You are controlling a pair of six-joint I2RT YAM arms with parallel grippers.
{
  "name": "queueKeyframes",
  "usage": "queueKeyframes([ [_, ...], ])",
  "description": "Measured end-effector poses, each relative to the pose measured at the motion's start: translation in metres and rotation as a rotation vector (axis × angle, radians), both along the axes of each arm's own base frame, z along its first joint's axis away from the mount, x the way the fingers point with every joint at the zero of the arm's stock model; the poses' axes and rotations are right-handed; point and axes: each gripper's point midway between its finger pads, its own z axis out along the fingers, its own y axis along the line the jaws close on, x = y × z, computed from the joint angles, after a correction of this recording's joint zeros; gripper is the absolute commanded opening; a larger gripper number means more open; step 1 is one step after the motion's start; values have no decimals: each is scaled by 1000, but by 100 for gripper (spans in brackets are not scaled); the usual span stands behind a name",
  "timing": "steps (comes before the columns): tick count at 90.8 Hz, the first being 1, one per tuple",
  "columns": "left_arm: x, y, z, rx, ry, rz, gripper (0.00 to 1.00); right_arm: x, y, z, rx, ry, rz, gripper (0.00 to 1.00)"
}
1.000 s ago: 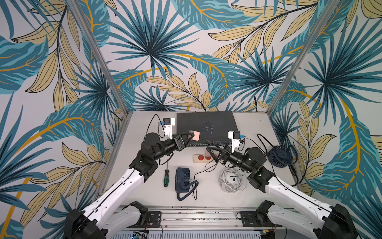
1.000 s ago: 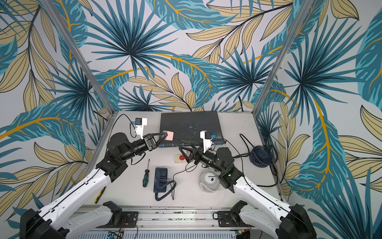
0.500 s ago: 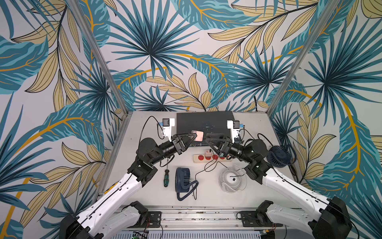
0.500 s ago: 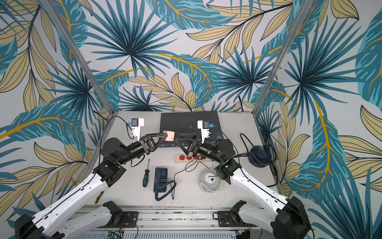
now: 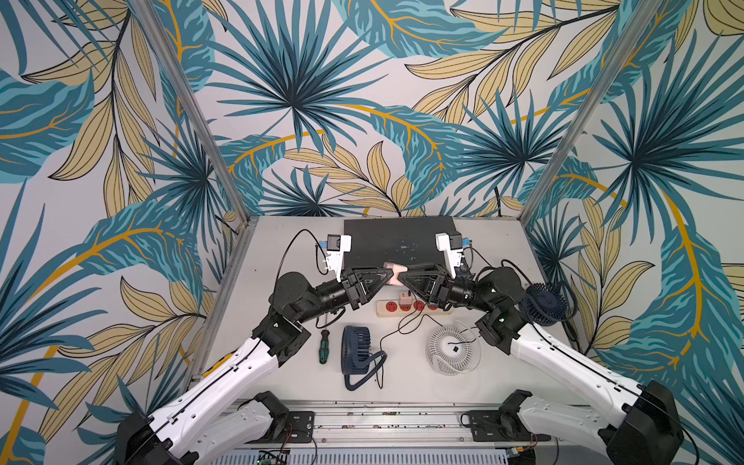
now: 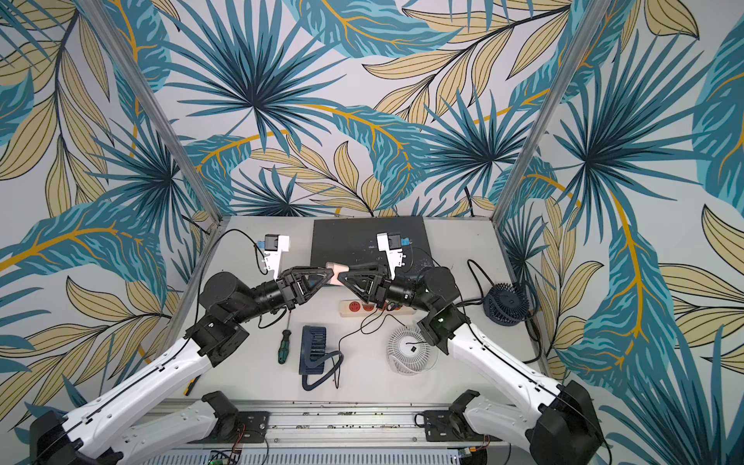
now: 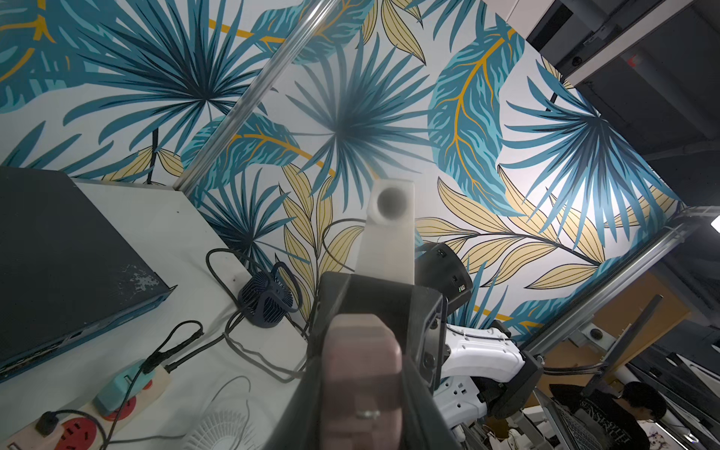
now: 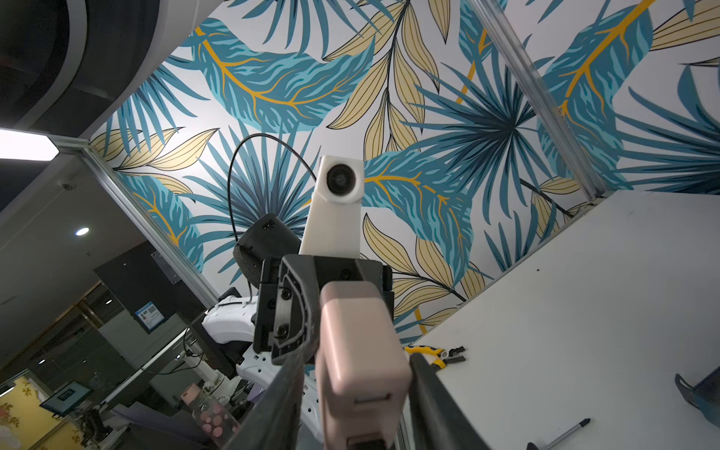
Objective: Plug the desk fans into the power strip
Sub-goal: Adjust the plug.
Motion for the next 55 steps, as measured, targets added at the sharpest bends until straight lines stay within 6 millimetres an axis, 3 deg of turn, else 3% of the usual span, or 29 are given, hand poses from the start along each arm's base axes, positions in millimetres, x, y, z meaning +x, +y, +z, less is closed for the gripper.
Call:
queueKeyframes([
  [26, -12, -4, 11, -23, -52, -54, 7, -13, -5, 11, 30, 9, 60, 15],
  [30, -13, -6, 14, -28, -61, -62, 11, -14, -6, 13, 37, 4, 65, 10],
  [33, -14, -6, 15, -29, -64, -65, 19, -14, -7, 14, 41, 0, 64, 8],
  [39, -13, -7, 14, -26, -69, -66, 48, -15, -8, 14, 40, -2, 60, 5],
  [48, -7, -8, 5, 6, -50, -32, 80, -15, -10, 7, 18, -26, 36, 1],
  [55, 4, -7, -11, 66, -31, 22, 98, -10, -12, -1, -20, -49, -26, 0],
])
